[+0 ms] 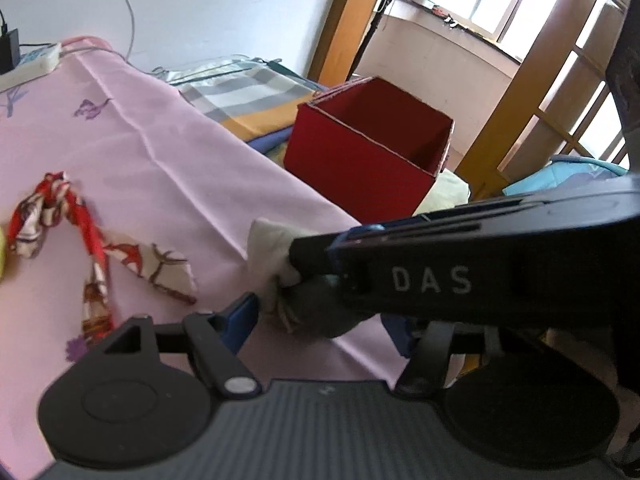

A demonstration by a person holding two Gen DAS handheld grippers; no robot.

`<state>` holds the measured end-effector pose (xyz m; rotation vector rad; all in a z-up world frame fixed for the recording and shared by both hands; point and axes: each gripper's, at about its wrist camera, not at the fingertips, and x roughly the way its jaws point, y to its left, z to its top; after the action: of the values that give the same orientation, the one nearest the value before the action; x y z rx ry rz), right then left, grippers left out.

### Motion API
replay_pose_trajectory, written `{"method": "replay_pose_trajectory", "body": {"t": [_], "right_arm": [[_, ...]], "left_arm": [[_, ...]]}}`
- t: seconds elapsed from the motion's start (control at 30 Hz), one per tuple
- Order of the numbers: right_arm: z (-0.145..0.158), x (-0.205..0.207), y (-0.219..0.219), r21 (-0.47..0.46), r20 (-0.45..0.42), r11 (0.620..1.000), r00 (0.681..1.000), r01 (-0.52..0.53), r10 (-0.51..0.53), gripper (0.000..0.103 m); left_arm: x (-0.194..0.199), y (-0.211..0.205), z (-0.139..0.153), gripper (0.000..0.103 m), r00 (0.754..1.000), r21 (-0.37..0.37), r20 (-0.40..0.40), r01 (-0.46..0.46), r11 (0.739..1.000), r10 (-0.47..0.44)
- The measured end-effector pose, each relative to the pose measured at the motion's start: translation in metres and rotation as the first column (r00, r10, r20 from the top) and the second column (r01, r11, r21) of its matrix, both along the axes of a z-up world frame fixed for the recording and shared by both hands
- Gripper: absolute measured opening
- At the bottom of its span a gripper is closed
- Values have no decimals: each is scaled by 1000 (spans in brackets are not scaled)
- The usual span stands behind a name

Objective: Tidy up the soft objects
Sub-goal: 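Lift the grey-teal plush and carry it into the cardboard box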

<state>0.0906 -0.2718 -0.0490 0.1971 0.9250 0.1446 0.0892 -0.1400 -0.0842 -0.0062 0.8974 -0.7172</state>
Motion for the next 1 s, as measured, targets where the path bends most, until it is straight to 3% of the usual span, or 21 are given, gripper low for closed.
{"method": "replay_pose_trajectory", "body": {"t": [0.17, 0.4, 0.67, 1.0], "right_arm": [[-1, 3, -9, 80, -32, 996, 998, 49, -47, 18], [7, -7, 0, 132, -12, 990, 999, 42, -40, 15], [24, -17, 41, 178, 30, 983, 999, -48, 43, 15], [54, -23, 114, 230, 108, 950, 975, -213, 193, 15]], "left_arm": [[2, -1, 0, 55, 1000, -9, 12, 5, 1000, -5], [-10, 18, 13, 52, 999, -25, 42, -16, 1000, 18], [-35, 64, 39, 51, 989, -18, 114, -90, 996, 92], [-68, 148, 76, 49, 943, -43, 203, -261, 965, 264]]}}
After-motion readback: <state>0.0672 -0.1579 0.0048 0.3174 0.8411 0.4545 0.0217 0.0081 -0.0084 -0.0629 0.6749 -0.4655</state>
